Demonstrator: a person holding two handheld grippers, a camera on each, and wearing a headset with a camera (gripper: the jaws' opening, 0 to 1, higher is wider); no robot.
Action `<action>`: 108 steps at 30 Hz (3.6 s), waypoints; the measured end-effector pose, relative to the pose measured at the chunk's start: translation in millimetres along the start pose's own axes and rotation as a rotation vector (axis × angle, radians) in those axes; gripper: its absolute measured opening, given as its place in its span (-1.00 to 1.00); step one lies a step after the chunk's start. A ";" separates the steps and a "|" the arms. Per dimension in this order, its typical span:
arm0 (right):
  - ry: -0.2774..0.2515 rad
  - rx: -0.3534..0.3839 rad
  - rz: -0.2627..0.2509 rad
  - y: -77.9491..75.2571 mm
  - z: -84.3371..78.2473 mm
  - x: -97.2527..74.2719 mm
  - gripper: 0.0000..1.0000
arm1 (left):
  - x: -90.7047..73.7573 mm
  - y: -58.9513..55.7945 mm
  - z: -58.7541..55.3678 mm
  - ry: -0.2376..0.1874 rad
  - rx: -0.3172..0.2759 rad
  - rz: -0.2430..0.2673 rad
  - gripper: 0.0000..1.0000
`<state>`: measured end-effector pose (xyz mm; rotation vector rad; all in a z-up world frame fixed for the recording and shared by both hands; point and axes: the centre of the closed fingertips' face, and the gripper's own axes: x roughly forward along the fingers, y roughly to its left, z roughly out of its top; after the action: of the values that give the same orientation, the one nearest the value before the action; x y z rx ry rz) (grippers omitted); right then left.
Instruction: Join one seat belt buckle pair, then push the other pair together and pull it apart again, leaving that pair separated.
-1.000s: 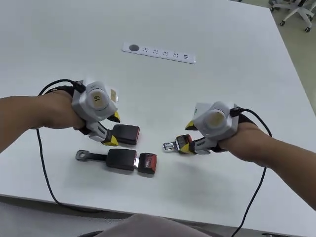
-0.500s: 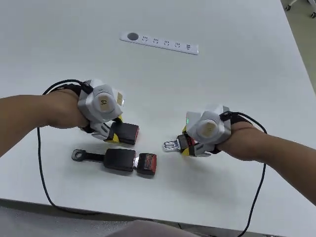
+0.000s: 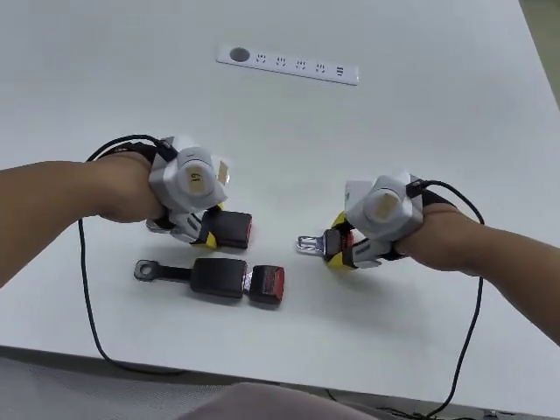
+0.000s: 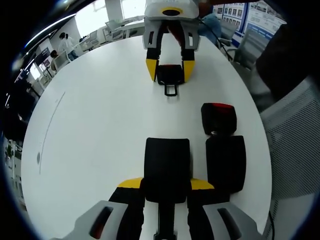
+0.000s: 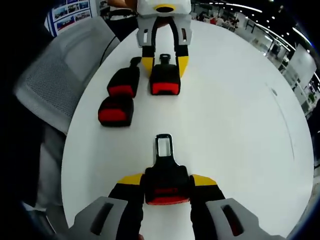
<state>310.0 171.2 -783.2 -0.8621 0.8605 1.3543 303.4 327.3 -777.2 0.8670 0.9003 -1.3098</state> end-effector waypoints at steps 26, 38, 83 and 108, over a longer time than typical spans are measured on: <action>-0.038 0.091 -0.050 -2.1 52.2 23.4 -0.36 | 3.0 8.3 -9.1 0.014 -0.020 0.009 -0.34; -0.025 -0.029 -0.069 4.2 84.5 37.8 -0.36 | 3.9 7.5 -8.4 0.022 -0.022 0.005 -0.34; -0.010 -0.032 -0.037 2.0 88.6 40.7 -0.38 | 3.1 6.6 -7.9 0.004 -0.015 -0.004 -0.36; -0.001 0.063 -0.079 0.4 -14.4 -6.5 -0.35 | 3.6 6.8 -8.2 0.000 -0.005 0.004 -0.34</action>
<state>309.1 155.5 -783.6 -0.8378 0.8556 1.2528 310.0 333.7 -783.7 0.8646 0.9015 -1.3037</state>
